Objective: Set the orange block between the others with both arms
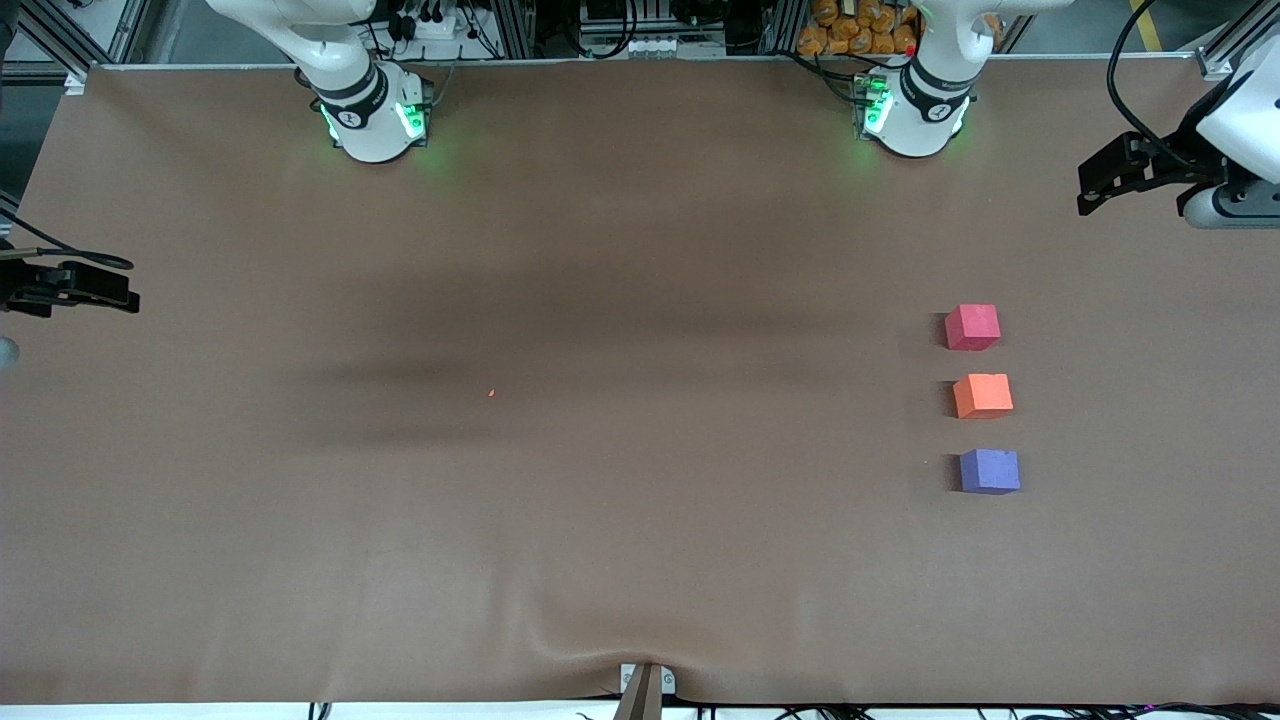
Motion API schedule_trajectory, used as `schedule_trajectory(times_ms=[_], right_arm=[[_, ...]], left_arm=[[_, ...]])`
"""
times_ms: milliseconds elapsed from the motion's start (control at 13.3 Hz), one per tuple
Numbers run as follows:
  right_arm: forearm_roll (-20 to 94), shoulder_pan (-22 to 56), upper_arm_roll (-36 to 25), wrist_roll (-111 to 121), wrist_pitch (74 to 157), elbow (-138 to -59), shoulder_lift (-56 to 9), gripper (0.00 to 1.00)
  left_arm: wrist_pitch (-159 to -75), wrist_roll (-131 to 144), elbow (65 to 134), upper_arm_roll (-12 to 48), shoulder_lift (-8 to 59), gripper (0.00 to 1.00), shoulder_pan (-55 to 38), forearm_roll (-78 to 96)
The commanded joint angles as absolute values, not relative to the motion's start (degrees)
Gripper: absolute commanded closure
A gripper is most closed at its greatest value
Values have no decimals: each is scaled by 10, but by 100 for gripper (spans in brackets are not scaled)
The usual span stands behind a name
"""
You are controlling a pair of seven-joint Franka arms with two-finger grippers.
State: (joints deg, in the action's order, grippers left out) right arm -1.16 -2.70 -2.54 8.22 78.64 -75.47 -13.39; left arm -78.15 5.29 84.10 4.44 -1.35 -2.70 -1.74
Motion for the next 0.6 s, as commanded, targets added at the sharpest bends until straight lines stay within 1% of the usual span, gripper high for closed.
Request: schedule_trajectory(times_ms=[0, 525], right_arm=[[-15, -23, -25, 82, 783, -755, -127, 0], [-17, -25, -25, 83, 780, -754, -125, 0]], left_arm=[[-774, 63, 835, 44, -17, 0, -31, -20], [-778, 56, 836, 48, -16, 0, -32, -19]])
